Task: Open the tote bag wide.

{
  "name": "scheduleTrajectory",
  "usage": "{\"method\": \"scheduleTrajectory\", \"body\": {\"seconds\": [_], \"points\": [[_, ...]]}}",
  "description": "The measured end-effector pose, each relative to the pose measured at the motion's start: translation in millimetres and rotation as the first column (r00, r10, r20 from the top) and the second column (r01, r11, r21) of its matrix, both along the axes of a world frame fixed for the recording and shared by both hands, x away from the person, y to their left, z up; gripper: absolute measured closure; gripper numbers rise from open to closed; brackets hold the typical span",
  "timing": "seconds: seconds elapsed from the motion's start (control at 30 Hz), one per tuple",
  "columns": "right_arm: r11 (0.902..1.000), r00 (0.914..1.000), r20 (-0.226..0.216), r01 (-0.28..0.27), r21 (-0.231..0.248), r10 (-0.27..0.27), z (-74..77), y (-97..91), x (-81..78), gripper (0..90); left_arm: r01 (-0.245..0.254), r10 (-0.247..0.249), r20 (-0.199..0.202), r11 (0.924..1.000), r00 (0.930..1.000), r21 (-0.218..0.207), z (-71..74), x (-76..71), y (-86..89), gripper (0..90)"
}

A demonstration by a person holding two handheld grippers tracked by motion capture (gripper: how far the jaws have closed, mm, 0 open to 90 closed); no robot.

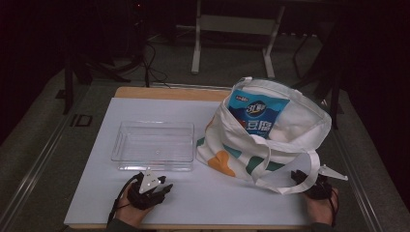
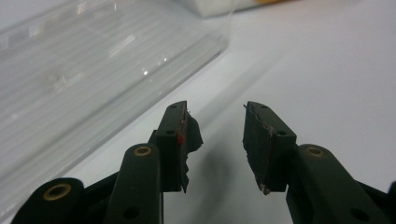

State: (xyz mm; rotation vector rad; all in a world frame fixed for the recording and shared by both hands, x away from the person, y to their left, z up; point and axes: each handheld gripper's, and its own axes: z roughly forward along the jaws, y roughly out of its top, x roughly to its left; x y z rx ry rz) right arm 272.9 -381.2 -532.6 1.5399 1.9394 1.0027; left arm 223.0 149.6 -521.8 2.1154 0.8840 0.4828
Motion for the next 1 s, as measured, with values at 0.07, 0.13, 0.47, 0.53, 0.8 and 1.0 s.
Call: {"method": "scheduleTrajectory", "body": {"seconds": [0.07,0.13,0.47,0.53,0.8,1.0], "points": [[0.9997,1.0,0.006,0.005,0.026,-0.005,2.2,-2.5,-0.3,72.8,0.013,-0.013,0.007,0.9999,0.9999,0.0,6.1,-1.6,-2.8,60.7],[0.9987,0.9998,0.019,0.002,0.051,-0.003,6.1,-3.9,-2.8,73.1,0.027,-0.027,0.01,0.9996,0.9996,0.0,12.0,-2.8,-5.9,61.0],[0.9959,0.9974,0.068,-0.03,0.086,0.024,25.4,-9.0,0.8,70.3,0.085,-0.085,0.025,0.9964,0.996,0.003,39.4,7.7,-15.8,58.2],[0.9941,0.9965,0.079,-0.035,0.102,0.027,31.0,-11.0,2.4,69.8,0.098,-0.098,0.041,0.9952,0.9944,0.005,48.7,14.2,-21.2,57.6],[0.9956,0.9923,0.11,-0.064,0.068,0.057,53.8,-11.9,4.2,66.6,0.116,-0.116,0.064,0.9932,0.9912,0.0,65.0,35.1,-33.8,56.3],[0.9873,0.9872,0.131,-0.107,0.117,0.091,65.5,-14.4,3.9,58.8,0.121,-0.121,0.087,0.9927,0.9889,0.005,75.6,51.0,-42.3,54.8]]}}
